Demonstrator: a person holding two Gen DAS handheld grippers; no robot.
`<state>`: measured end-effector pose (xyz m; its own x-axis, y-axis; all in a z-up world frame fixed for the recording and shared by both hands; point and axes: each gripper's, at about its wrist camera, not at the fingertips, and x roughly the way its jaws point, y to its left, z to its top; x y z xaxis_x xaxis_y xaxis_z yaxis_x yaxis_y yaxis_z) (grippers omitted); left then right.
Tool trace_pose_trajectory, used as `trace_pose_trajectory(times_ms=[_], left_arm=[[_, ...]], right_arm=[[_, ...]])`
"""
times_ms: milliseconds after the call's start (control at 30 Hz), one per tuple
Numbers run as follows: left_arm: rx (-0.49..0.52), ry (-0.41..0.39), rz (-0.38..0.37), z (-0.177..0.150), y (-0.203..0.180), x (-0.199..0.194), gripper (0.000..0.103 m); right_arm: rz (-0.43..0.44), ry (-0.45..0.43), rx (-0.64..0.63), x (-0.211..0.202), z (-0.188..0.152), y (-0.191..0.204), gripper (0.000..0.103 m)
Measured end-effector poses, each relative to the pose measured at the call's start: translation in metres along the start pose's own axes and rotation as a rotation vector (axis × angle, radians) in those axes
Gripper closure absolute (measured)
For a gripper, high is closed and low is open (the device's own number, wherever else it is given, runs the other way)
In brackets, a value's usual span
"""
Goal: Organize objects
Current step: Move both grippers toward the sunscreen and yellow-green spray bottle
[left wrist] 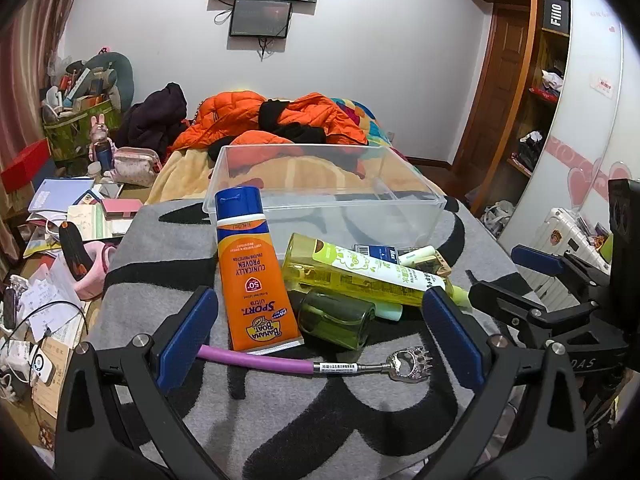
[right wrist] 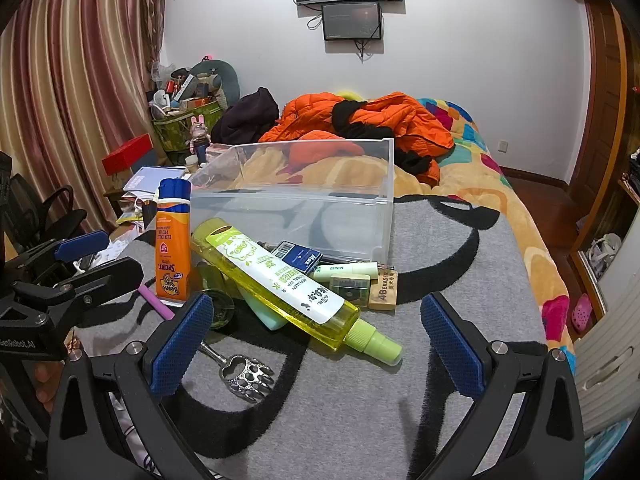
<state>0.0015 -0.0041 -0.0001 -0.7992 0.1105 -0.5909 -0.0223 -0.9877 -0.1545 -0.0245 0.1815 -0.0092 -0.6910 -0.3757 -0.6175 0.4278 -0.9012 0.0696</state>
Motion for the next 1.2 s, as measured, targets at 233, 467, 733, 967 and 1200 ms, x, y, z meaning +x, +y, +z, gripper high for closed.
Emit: trace_pose_trajectory(times_ms=[233, 467, 733, 967, 1200], left_arm=[[0.002, 0.006, -0.008, 0.000, 0.000, -0.001, 0.000], [0.011, 0.002, -0.002, 0.001, -0.003, -0.003, 0.000], [0.003, 0.003, -0.003, 0.001, -0.001, -0.004, 0.000], [0.009, -0.001, -0.001, 0.001, 0.000, -0.002, 0.000], [-0.016, -0.004, -0.004, 0.003, 0.010, 0.002, 0.000]], right_arm=[[0.004, 0.001, 0.001, -0.001, 0.000, 0.001, 0.000], [0.008, 0.002, 0.003, -0.001, 0.000, 0.001, 0.000], [0.008, 0.002, 0.004, 0.000, 0.000, 0.001, 0.000], [0.010, 0.020, 0.017, 0.005, -0.002, -0.003, 0.000], [0.035, 0.045, -0.001, 0.014, 0.000, -0.007, 0.000]])
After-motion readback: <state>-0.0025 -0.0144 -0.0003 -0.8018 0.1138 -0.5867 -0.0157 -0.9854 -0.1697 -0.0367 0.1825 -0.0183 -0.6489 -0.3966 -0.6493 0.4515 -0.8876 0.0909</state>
